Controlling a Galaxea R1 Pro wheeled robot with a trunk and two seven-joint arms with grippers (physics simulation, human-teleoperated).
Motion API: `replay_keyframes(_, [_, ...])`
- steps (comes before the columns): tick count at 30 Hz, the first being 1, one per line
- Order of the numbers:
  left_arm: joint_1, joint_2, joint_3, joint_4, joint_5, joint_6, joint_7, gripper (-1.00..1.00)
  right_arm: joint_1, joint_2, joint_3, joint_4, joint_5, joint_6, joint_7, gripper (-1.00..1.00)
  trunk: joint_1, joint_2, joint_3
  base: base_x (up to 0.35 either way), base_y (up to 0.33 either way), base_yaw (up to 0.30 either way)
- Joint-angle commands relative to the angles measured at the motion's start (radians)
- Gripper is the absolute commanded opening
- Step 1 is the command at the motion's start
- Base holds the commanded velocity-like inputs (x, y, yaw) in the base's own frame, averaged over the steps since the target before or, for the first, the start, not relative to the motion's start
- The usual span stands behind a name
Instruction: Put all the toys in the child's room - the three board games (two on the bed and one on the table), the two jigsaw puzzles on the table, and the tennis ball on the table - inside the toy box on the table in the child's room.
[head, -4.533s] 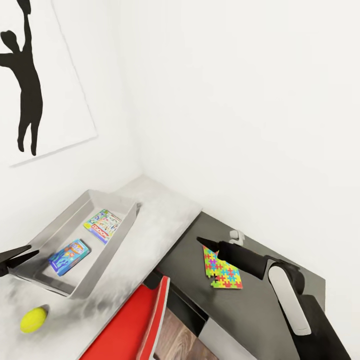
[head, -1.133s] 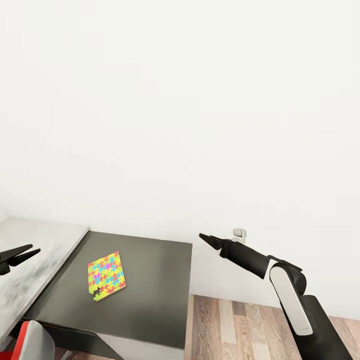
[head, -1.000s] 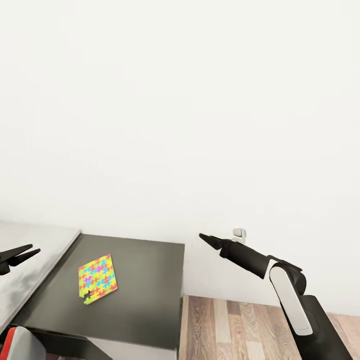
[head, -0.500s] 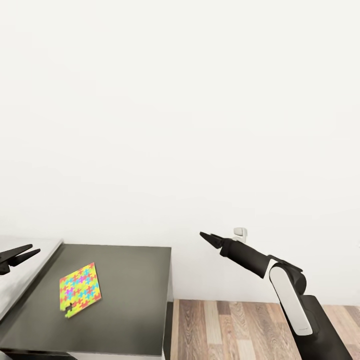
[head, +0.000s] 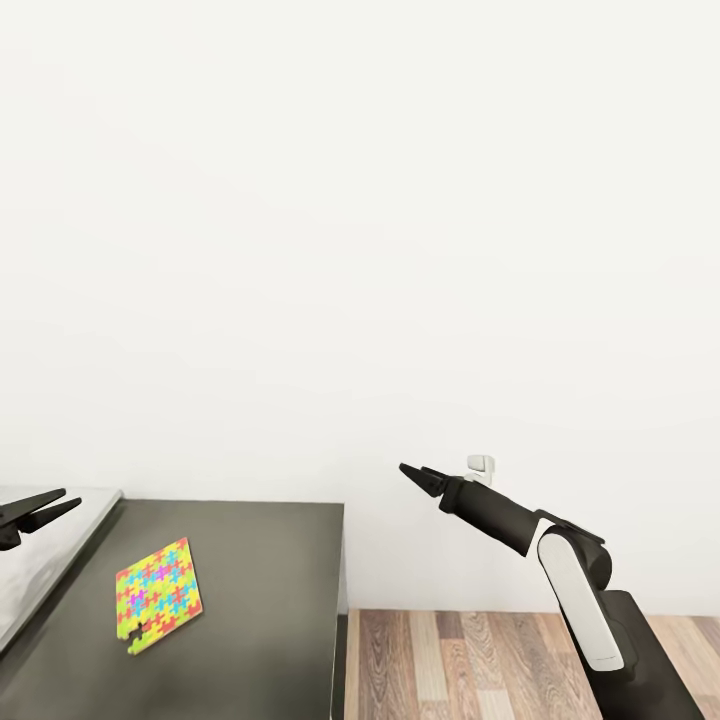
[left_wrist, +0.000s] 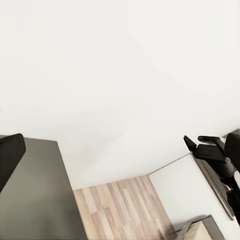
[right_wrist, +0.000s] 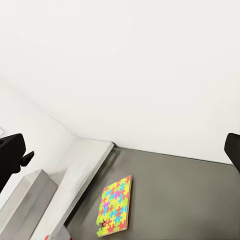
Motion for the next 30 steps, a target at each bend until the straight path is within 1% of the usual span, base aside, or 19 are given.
replay_keyframes(1, [-0.001, 0.000, 0.000, 0.000, -0.001, 0.011, -0.004, 1.00, -0.001, -0.001, 0.000, 0.000, -0.004, 0.005, -0.001, 1.00, 0.001, -0.002, -0.001, 0.003, 0.003, -0.001])
replay_keyframes(6, [-0.001, -0.001, -0.003, 0.000, -0.001, 0.011, -0.004, 1.00, -0.001, -0.002, 0.000, 0.000, -0.003, 0.005, 0.000, 1.00, 0.001, -0.002, 0.006, 0.005, 0.079, 0.019])
replay_keyframes(16, [-0.001, -0.002, -0.007, 0.000, -0.004, 0.011, -0.004, 1.00, -0.001, 0.001, -0.001, 0.000, -0.002, 0.006, -0.001, 1.00, 0.001, -0.002, 0.007, 0.009, 0.040, 0.004])
replay_keyframes(20, [-0.006, -0.003, -0.011, 0.002, -0.027, 0.020, -0.004, 1.00, -0.001, -0.002, -0.001, 0.000, -0.005, 0.007, -0.002, 1.00, 0.001, -0.002, 0.004, 0.001, 0.003, 0.000])
replay_keyframes(21, [-0.010, -0.003, -0.018, 0.002, -0.052, 0.024, -0.004, 1.00, -0.001, -0.003, -0.002, 0.000, -0.006, 0.007, -0.002, 1.00, 0.001, -0.002, 0.003, 0.000, 0.001, 0.000])
replay_keyframes(22, [-0.014, -0.003, -0.022, 0.002, -0.068, 0.025, 0.001, 1.00, -0.001, -0.003, -0.002, 0.000, -0.006, 0.007, -0.002, 1.00, 0.001, -0.002, 0.002, 0.000, 0.001, 0.000])
replay_keyframes(23, [-0.024, -0.005, -0.030, 0.001, -0.101, 0.028, 0.049, 1.00, -0.001, -0.004, -0.002, 0.000, -0.007, 0.007, -0.002, 1.00, 0.001, -0.002, 0.001, 0.000, 0.000, 0.000])
replay_keyframes(24, [-0.031, -0.007, -0.032, 0.001, -0.117, 0.032, 0.078, 1.00, -0.001, -0.005, -0.002, 0.001, -0.007, 0.008, -0.002, 1.00, 0.001, -0.002, 0.000, 0.000, 0.000, 0.000])
replay_keyframes(25, [-0.048, -0.012, -0.036, 0.000, -0.144, 0.044, 0.144, 1.00, -0.001, -0.005, -0.002, 0.002, -0.008, 0.008, -0.002, 1.00, 0.001, -0.002, -0.001, 0.000, 0.000, 0.000])
replay_keyframes(26, [-0.058, -0.015, -0.038, 0.000, -0.155, 0.052, 0.180, 1.00, -0.001, -0.005, -0.002, 0.003, -0.008, 0.008, -0.002, 1.00, 0.001, -0.002, -0.003, 0.000, 0.000, 0.000])
replay_keyframes(27, [-0.077, -0.026, -0.041, -0.001, -0.172, 0.070, 0.255, 1.00, -0.001, -0.006, -0.002, 0.004, -0.007, 0.008, -0.003, 1.00, 0.001, -0.002, -0.003, 0.000, 0.000, 0.000])
replay_keyframes(28, [-0.085, -0.033, -0.042, -0.001, -0.178, 0.077, 0.295, 1.00, -0.001, -0.006, -0.002, 0.004, -0.007, 0.007, -0.003, 1.00, 0.001, -0.002, -0.004, 0.000, 0.000, 0.000])
replay_keyframes(29, [-0.097, -0.054, -0.043, 0.000, -0.188, 0.086, 0.376, 1.00, -0.001, -0.005, -0.002, 0.004, -0.006, 0.007, -0.005, 1.00, 0.001, -0.002, -0.004, 0.000, 0.000, 0.000])
replay_keyframes(30, [-0.101, -0.065, -0.044, 0.000, -0.191, 0.089, 0.419, 1.00, -0.001, -0.005, -0.002, 0.005, -0.006, 0.007, -0.006, 1.00, 0.001, -0.002, -0.004, 0.000, 0.000, 0.000])
